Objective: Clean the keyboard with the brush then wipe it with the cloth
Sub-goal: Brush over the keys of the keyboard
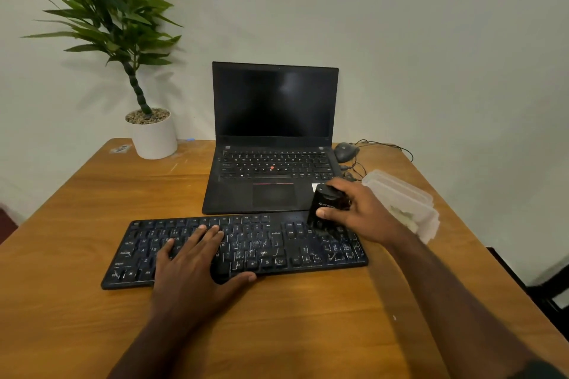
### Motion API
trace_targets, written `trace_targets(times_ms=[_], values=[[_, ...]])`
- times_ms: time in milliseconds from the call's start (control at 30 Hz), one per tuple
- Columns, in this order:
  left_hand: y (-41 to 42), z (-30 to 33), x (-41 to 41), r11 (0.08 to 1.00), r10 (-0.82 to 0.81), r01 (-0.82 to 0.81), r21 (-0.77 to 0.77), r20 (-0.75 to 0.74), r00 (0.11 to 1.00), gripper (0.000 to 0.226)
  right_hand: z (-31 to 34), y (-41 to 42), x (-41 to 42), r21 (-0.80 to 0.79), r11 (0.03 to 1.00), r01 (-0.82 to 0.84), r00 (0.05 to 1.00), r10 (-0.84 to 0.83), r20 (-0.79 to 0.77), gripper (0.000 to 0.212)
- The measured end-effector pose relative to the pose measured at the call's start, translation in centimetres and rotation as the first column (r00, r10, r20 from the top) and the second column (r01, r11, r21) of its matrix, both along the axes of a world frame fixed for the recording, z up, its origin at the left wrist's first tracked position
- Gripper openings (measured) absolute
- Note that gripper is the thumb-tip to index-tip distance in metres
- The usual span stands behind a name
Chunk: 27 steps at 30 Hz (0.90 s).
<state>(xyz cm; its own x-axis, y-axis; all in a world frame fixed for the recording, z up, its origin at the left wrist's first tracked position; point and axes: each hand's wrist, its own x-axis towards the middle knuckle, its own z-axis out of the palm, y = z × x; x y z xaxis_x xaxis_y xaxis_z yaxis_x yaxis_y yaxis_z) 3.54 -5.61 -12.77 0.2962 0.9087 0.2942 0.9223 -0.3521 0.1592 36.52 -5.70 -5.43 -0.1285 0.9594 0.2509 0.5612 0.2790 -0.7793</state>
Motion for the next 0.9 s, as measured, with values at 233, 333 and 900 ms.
trace_targets(times_ms=[233,333,900], values=[[-0.2,0.1,-0.1,1.0,0.003,-0.003,-0.001,0.008,1.0,0.112,2.4,-0.9,3.5,-0.102,0.995,0.003,0.978,0.018,0.207,0.039],[-0.2,0.0,0.0,1.0,0.005,-0.005,-0.008,0.006,1.0,0.112,2.2,-1.2,3.2,-0.011,0.994,0.107,0.975,-0.103,0.198,0.037],[-0.6,0.9,-0.1,0.996,-0.004,0.005,-0.088,0.013,1.0,0.127,-0.6,-2.1,-1.9,0.037,0.958,0.286,0.958,-0.286,-0.009,0.033]])
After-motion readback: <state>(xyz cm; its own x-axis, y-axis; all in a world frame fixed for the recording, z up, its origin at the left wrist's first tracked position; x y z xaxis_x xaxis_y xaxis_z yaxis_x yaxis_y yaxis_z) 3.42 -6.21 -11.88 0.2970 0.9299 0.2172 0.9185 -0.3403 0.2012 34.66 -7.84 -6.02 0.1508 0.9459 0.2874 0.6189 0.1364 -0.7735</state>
